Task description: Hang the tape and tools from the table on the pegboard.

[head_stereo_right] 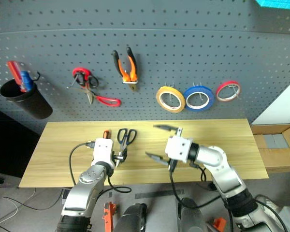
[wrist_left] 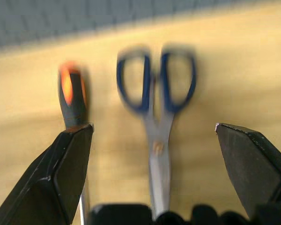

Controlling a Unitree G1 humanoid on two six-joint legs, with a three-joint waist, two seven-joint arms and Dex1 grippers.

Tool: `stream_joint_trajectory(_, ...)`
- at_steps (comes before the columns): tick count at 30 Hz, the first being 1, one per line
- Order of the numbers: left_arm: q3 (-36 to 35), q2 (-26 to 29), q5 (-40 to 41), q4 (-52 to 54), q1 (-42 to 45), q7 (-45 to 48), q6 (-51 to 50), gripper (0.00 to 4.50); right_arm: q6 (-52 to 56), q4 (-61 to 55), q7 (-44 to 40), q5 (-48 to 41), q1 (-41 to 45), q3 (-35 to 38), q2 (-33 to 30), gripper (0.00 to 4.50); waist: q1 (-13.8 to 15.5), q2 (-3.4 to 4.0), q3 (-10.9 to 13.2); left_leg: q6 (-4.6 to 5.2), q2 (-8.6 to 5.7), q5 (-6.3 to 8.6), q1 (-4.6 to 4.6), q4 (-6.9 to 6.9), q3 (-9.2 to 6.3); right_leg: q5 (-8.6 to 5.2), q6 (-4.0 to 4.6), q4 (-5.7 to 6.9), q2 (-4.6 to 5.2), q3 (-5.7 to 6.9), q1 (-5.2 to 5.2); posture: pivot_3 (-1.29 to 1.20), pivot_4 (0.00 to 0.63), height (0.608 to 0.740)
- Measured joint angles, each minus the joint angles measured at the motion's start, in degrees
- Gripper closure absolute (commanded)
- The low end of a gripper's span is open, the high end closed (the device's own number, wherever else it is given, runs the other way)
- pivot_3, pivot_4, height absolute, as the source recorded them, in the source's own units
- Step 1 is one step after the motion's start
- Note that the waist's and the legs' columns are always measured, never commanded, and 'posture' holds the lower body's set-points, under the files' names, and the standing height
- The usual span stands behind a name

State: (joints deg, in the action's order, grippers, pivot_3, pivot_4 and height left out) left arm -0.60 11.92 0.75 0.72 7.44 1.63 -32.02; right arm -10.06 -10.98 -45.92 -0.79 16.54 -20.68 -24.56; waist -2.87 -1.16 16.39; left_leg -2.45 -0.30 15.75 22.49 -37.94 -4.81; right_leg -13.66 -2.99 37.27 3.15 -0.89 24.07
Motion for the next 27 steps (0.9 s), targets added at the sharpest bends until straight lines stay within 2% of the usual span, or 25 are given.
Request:
stream_joint_trajectory(4,-0.36,-1.14,-0.08,-6.01,2.85,-0.79,0.94,0.00,-6.93,3.82,-1.50,2.18,0.17,-3.17,0.29,0.03,-0.36,-0.15,0.73,-0.01,0.01,0.00,0.00,0.00,-0.01,0.00,0.00,0.00,0.02,0.01,0.01,-0.06,0.361,0.740)
stream_joint_trajectory(12,-0.98,-0.80,1.06,-8.25,4.51,2.82,1.33,0.00,-14.62,11.33,-1.91,4.35,0.49,-5.60,1.88,0.03,-0.35,-0.07,1.51,-0.01,0.00,0.00,-0.07,0.01,0.02,-0.01,-0.02,0.00,0.05,-0.01,-0.05,-0.07,0.380,0.740)
stream_joint_trajectory(15,-0.72,-0.19,0.85,-7.95,4.41,3.00,1.12,0.56,-14.96,11.43,-1.90,4.35,0.49,-5.62,2.30,0.00,-0.38,-0.01,1.60,-0.02,0.01,0.00,-0.08,0.02,0.02,-0.01,-0.02,0.00,0.04,-0.03,-0.05,-0.07,0.379,0.740)
stream_joint_trajectory(25,0.40,0.68,0.60,-6.95,4.34,3.85,-0.67,4.00,-8.68,11.44,-4.49,1.24,0.49,-5.43,3.32,0.00,-0.56,0.06,1.69,-0.02,0.03,0.00,-0.11,0.05,0.03,-0.01,-0.02,0.01,0.03,-0.04,-0.04,-0.07,0.366,0.740)
stream_joint_trajectory(27,0.36,0.72,0.44,-6.86,4.39,3.81,-0.94,4.01,-6.67,11.44,-5.65,-0.31,0.37,-5.40,3.29,0.00,-0.55,0.06,1.70,-0.02,0.03,0.00,-0.11,0.05,0.03,-0.01,-0.02,0.01,0.04,-0.05,-0.04,-0.06,0.367,0.740)
